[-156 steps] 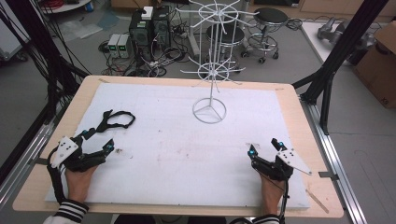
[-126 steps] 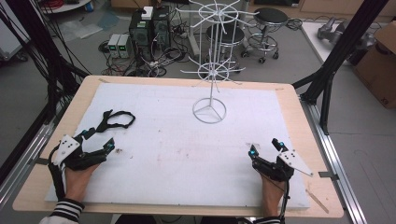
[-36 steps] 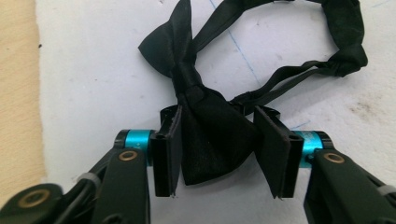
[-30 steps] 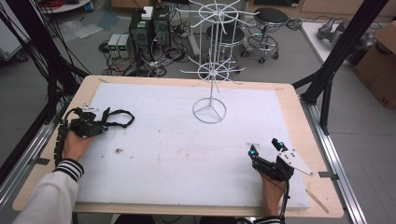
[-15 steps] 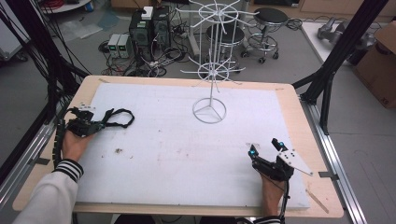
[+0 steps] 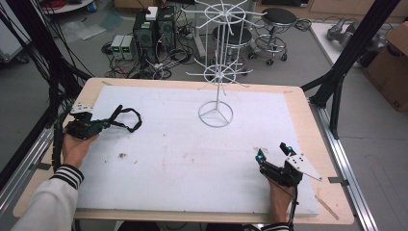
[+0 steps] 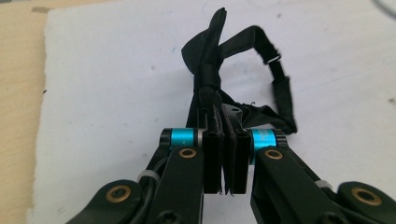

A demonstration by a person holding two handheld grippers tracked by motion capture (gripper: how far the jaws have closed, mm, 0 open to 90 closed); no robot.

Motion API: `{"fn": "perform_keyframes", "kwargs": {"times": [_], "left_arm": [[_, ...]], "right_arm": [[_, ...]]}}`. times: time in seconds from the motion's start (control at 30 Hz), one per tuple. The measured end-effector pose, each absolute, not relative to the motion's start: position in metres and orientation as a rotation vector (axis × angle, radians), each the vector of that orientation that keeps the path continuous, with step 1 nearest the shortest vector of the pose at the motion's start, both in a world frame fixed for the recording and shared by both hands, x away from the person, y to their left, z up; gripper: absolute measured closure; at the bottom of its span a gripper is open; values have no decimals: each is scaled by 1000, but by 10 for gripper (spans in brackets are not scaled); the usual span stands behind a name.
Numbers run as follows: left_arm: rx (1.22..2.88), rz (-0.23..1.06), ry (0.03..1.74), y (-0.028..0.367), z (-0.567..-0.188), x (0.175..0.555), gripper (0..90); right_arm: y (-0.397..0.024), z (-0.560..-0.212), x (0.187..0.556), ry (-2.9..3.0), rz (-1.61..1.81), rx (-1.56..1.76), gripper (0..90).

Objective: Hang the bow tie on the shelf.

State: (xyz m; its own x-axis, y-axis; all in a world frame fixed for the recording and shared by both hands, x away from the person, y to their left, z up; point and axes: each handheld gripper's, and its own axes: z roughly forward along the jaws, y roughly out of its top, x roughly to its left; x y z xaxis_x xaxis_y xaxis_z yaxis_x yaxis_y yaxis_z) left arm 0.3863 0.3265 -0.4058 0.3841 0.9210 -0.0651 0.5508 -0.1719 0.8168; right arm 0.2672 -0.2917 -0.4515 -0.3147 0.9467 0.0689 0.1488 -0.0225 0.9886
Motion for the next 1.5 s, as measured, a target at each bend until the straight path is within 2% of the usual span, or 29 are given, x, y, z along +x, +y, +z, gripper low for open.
{"fn": "perform_keyframes", "kwargs": {"times": [0.3, 0.73, 1.33, 1.5], "left_arm": [[1763, 529, 1212, 316, -395, 380, 870], [1771, 525, 1116, 300, -376, 370, 870], [1801, 496, 868, 244, -326, 360, 870], [1797, 448, 833, 230, -322, 361, 871]], "right_arm": [[-291, -451, 267, 1538, 1410, 1180, 111], [-291, -451, 267, 1538, 1407, 1178, 111], [-291, -451, 267, 1537, 1405, 1178, 111], [-291, -452, 267, 1536, 1407, 1179, 111]]}}
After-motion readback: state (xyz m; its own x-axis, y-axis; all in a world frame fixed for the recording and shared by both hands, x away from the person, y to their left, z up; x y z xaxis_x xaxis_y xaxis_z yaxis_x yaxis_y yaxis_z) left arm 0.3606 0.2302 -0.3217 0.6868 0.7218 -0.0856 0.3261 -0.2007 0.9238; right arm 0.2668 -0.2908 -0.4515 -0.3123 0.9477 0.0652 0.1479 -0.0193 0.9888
